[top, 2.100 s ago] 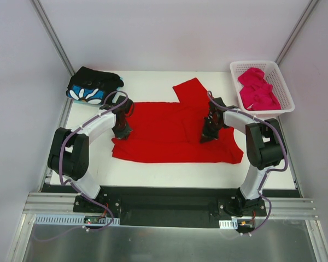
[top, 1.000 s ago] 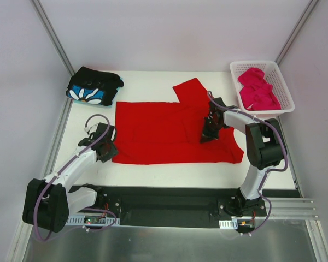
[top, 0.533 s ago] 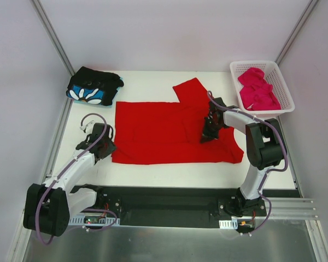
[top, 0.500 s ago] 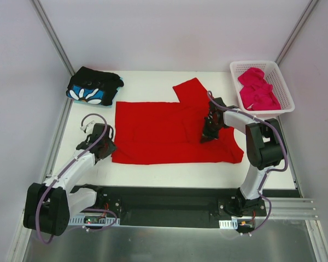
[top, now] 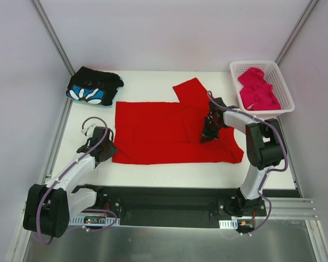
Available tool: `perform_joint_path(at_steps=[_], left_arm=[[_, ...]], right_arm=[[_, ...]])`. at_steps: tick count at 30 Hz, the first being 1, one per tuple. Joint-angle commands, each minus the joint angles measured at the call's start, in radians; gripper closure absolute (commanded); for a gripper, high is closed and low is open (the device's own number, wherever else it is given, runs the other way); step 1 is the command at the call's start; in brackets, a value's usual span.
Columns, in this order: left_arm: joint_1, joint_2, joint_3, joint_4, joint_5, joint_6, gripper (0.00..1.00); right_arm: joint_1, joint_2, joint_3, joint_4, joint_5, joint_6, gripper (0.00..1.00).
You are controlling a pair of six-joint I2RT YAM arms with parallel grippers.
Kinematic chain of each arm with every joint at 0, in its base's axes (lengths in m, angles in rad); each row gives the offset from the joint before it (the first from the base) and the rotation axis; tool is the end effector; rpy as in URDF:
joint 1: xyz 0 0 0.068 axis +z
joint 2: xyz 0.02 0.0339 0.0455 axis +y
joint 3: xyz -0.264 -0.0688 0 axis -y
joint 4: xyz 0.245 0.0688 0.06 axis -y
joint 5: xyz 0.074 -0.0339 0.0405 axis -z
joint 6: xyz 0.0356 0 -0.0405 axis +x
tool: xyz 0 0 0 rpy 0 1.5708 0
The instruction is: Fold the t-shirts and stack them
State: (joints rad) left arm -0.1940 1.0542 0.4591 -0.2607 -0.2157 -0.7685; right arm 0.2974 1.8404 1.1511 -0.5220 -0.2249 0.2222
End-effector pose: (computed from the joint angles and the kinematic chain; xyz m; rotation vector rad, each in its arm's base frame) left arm 0.1952 -0.0306 0.1733 -0.7752 2.2804 -0.1852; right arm 0.3378 0.1118 0.1567 -0.1638 2.8152 0.4393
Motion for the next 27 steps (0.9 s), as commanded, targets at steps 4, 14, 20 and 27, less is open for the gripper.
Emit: perform_joint_path(at_steps=[4,14,20,27], left_arm=[[0.014,-0.049,-0.011,0.028,-0.016,-0.012,0.64],[0.028,-0.016,-0.062,0.090,0.033,-0.051,0.64],[0.030,-0.020,-0.063,0.098,0.055,-0.055,0.64],[0.030,-0.094,-0.076,0.071,0.125,-0.074,0.64]], right_arm=[[-0.012,-0.012,-0.001,-0.050,0.073,-0.032,0.99],[-0.014,-0.015,-0.004,-0.052,0.076,-0.035,0.99],[-0.014,-0.015,-0.001,-0.052,0.073,-0.035,0.99],[-0.012,-0.009,-0.001,-0.052,0.075,-0.035,0.99]])
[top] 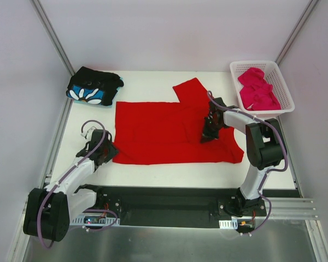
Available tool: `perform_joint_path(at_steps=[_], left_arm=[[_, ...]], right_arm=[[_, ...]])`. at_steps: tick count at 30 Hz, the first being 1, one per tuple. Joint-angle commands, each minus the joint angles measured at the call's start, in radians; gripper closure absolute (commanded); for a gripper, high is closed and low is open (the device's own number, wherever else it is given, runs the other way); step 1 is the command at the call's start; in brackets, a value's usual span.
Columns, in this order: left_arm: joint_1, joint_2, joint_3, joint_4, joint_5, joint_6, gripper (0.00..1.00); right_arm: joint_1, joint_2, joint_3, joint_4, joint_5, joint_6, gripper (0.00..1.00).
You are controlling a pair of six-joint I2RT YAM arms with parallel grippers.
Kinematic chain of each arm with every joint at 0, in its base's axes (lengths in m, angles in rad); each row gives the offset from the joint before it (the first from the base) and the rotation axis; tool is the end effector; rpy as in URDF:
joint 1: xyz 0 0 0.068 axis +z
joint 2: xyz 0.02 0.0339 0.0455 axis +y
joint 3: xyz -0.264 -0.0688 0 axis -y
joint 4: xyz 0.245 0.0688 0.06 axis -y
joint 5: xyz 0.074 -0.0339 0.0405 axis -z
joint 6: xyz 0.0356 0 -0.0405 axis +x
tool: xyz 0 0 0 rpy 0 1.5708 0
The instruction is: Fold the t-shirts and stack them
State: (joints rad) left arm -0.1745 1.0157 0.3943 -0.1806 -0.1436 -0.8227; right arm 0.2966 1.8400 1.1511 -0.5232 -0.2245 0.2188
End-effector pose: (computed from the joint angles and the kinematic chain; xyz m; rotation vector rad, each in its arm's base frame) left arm 0.1889 -0.0281 0.1655 -0.8247 2.2371 -0.3105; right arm 0.3378 0.1115 0.1568 -0.1672 2.8152 0.4376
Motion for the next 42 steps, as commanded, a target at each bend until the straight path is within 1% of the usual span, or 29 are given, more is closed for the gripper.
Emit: perform_joint_path(at_steps=[1,6,7,10,12,16,17,19,22,23,26,30,32,34,42], left_arm=[[0.010,-0.061,-0.009,-0.023,0.056,-0.020,0.64],[0.010,-0.083,0.031,-0.131,0.073,-0.004,0.64],[0.010,-0.080,0.041,-0.190,0.076,-0.006,0.64],[0.010,-0.048,0.090,-0.296,0.098,-0.001,0.64],[0.010,-0.040,0.092,-0.327,0.128,-0.001,0.64],[0.009,-0.101,0.055,-0.372,0.167,-0.016,0.65],[0.009,-0.136,0.051,-0.387,0.167,-0.019,0.65],[0.009,-0.166,0.051,-0.411,0.148,-0.020,0.65],[0.009,-0.216,0.075,-0.428,0.044,-0.010,0.65],[0.009,-0.229,0.086,-0.428,0.032,-0.010,0.65],[0.009,-0.218,0.120,-0.412,0.001,-0.016,0.65],[0.009,-0.161,0.123,-0.321,-0.053,-0.010,0.66],[0.010,-0.135,0.100,-0.245,-0.063,-0.015,0.66],[0.010,-0.123,0.065,-0.154,-0.060,-0.019,0.66],[0.017,-0.051,0.000,-0.011,-0.030,-0.038,0.67]], right_arm=[[-0.013,-0.008,-0.001,-0.049,0.074,-0.030,0.99],[-0.013,-0.007,0.002,-0.049,0.076,-0.030,0.99],[-0.013,-0.007,0.002,-0.049,0.076,-0.030,0.99],[-0.013,-0.007,0.004,-0.051,0.073,-0.027,0.99],[-0.013,-0.010,0.007,-0.049,0.073,-0.026,0.99],[-0.011,-0.007,0.013,-0.054,0.074,-0.027,0.99],[-0.013,-0.005,0.013,-0.051,0.074,-0.026,0.99],[-0.011,0.001,0.013,-0.049,0.073,-0.025,0.99],[-0.011,0.005,0.015,-0.047,0.070,-0.024,0.99],[-0.011,0.005,0.015,-0.047,0.070,-0.022,0.99],[-0.010,0.005,0.015,-0.047,0.071,-0.022,0.99],[-0.008,0.005,0.015,-0.049,0.071,-0.022,0.99],[-0.010,0.005,0.013,-0.046,0.070,-0.021,0.99],[-0.010,0.004,0.012,-0.046,0.071,-0.025,0.99],[-0.010,0.001,0.012,-0.052,0.074,-0.033,0.99]])
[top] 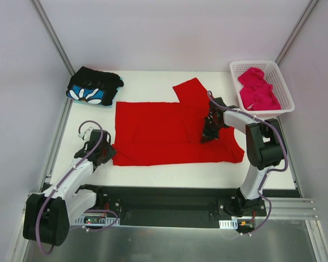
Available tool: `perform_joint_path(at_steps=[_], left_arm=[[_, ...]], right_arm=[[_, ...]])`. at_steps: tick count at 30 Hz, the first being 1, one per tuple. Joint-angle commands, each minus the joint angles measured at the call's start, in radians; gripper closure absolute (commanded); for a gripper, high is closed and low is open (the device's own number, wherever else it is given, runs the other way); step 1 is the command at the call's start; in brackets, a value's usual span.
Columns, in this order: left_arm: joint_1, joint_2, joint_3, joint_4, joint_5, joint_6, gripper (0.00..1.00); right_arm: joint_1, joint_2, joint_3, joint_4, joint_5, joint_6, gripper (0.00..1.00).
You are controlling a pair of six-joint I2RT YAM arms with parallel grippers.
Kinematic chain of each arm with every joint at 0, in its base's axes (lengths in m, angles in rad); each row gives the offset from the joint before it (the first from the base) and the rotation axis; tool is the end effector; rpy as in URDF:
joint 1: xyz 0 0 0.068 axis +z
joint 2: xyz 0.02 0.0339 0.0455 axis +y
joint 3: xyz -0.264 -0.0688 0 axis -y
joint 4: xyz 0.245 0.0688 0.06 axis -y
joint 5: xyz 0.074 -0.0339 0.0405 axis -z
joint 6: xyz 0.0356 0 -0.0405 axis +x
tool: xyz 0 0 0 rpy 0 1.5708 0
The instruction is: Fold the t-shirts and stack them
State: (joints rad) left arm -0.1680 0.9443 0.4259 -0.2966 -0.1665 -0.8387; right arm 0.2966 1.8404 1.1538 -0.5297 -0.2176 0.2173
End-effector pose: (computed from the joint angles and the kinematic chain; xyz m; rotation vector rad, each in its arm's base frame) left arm 0.1810 -0.0247 0.1787 -0.8607 2.2294 -0.2828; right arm 0.3378 0.1113 0.1571 -0.1671 2.8189 0.4268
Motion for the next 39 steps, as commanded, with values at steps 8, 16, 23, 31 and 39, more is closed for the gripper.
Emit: perform_joint_path(at_steps=[8,16,23,31,39], left_arm=[[0.013,0.013,-0.073,0.148,0.047,-0.046,0.67],[0.013,-0.041,-0.087,0.073,0.160,-0.073,0.68],[0.012,-0.091,-0.010,-0.159,0.194,-0.039,0.68],[0.013,-0.147,0.011,-0.275,0.219,-0.023,0.67],[0.012,-0.202,0.011,-0.315,0.180,-0.023,0.67]], right_arm=[[-0.008,0.000,0.014,-0.049,0.069,-0.032,0.99],[-0.011,0.003,0.017,-0.050,0.069,-0.032,0.99],[-0.010,0.014,0.021,-0.047,0.067,-0.027,0.99],[-0.010,0.019,0.027,-0.049,0.070,-0.027,0.99],[-0.010,0.020,0.029,-0.049,0.070,-0.025,0.99]])
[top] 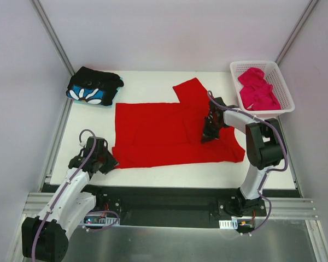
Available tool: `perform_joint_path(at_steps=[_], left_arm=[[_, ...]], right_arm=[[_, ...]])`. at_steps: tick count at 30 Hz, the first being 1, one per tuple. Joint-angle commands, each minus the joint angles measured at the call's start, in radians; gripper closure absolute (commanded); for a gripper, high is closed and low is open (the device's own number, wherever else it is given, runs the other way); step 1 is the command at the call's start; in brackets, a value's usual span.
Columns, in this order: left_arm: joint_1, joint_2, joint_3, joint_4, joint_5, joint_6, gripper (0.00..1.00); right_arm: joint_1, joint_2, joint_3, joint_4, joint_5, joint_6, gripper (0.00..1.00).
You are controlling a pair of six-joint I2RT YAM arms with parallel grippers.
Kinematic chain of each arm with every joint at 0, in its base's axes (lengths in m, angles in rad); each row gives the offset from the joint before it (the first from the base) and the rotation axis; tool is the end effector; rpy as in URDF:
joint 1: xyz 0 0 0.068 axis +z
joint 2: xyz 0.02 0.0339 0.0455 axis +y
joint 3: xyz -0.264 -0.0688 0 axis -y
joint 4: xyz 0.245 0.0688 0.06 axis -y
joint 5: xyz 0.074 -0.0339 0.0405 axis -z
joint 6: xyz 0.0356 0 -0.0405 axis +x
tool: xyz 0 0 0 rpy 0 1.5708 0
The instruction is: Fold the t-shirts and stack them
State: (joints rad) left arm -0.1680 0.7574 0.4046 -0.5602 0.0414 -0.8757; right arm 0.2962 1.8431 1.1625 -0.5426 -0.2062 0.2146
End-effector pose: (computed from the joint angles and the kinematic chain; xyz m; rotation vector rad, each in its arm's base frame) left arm 0.1435 -0.0258 0.1798 -0.8666 2.3979 -0.4795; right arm 0.3386 0.1110 0.1579 -0.1668 2.8247 0.4087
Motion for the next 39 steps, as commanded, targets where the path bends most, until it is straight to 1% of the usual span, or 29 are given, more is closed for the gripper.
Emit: perform_joint_path(at_steps=[1,4,6,7,8,10,12,14,17,18,19,20,21,23,25,26,28,29,31,32,34,37,39], left_arm=[[0.012,0.000,0.045,-0.050,-0.037,0.017,0.67],[0.012,0.054,0.091,-0.015,-0.077,0.036,0.67],[0.012,0.094,0.140,0.026,-0.060,0.049,0.67],[0.012,0.144,0.164,0.029,-0.054,0.066,0.66],[0.012,0.170,0.210,0.029,-0.052,0.069,0.65],[0.012,0.230,0.250,0.031,-0.043,0.078,0.65],[0.012,0.256,0.310,0.037,-0.043,0.081,0.65],[0.012,0.301,0.353,0.043,-0.008,0.090,0.65],[0.012,0.413,0.475,0.071,0.061,0.138,0.63],[0.010,0.489,0.497,0.092,0.087,0.168,0.63],[0.010,0.529,0.514,0.111,0.122,0.185,0.63],[0.010,0.571,0.546,0.127,0.206,0.202,0.63],[0.009,0.645,0.560,0.143,0.233,0.214,0.62],[-0.001,0.707,0.583,0.201,0.285,0.228,0.62],[-0.004,0.764,0.597,0.238,0.291,0.222,0.61],[-0.010,0.781,0.618,0.250,0.304,0.225,0.61],[-0.021,0.821,0.646,0.253,0.292,0.241,0.61],[-0.025,0.836,0.674,0.256,0.285,0.248,0.61],[-0.025,0.865,0.695,0.256,0.279,0.264,0.60],[-0.025,0.870,0.709,0.256,0.270,0.267,0.60],[-0.030,0.873,0.718,0.266,0.227,0.283,0.60],[-0.031,0.888,0.740,0.293,0.166,0.307,0.59],[-0.031,0.916,0.764,0.312,0.153,0.314,0.59]], right_arm=[[-0.009,0.018,0.020,-0.034,0.060,-0.021,0.99],[-0.008,0.021,0.026,-0.036,0.064,-0.020,0.99],[-0.008,0.021,0.028,-0.037,0.064,-0.020,0.99],[-0.008,0.019,0.028,-0.037,0.062,-0.021,0.99],[-0.009,0.016,0.029,-0.039,0.060,-0.018,0.99],[-0.008,0.008,0.029,-0.040,0.064,-0.020,0.99],[-0.009,0.001,0.031,-0.045,0.064,-0.020,0.99],[-0.009,-0.022,0.040,-0.054,0.059,-0.017,0.99],[-0.005,-0.059,0.074,-0.088,0.079,-0.011,0.99],[-0.003,-0.068,0.088,-0.101,0.097,-0.014,0.99],[0.000,-0.079,0.100,-0.126,0.106,-0.017,0.99],[0.001,-0.096,0.130,-0.137,0.113,-0.020,0.99],[0.001,-0.102,0.147,-0.151,0.126,-0.024,0.99],[0.006,-0.113,0.189,-0.192,0.114,-0.043,0.99],[0.006,-0.128,0.227,-0.192,0.082,-0.061,0.96],[0.007,-0.142,0.232,-0.183,0.065,-0.064,0.93],[0.009,-0.165,0.250,-0.162,0.048,-0.067,0.88],[0.008,-0.165,0.259,-0.154,0.039,-0.076,0.84],[0.006,-0.151,0.281,-0.129,-0.001,-0.087,0.84],[0.007,-0.147,0.281,-0.113,-0.015,-0.098,0.82],[0.006,-0.134,0.278,-0.051,-0.053,-0.113,0.81],[-0.005,-0.098,0.302,-0.005,-0.096,-0.144,0.79],[-0.017,-0.071,0.333,0.015,-0.148,-0.161,0.76]])
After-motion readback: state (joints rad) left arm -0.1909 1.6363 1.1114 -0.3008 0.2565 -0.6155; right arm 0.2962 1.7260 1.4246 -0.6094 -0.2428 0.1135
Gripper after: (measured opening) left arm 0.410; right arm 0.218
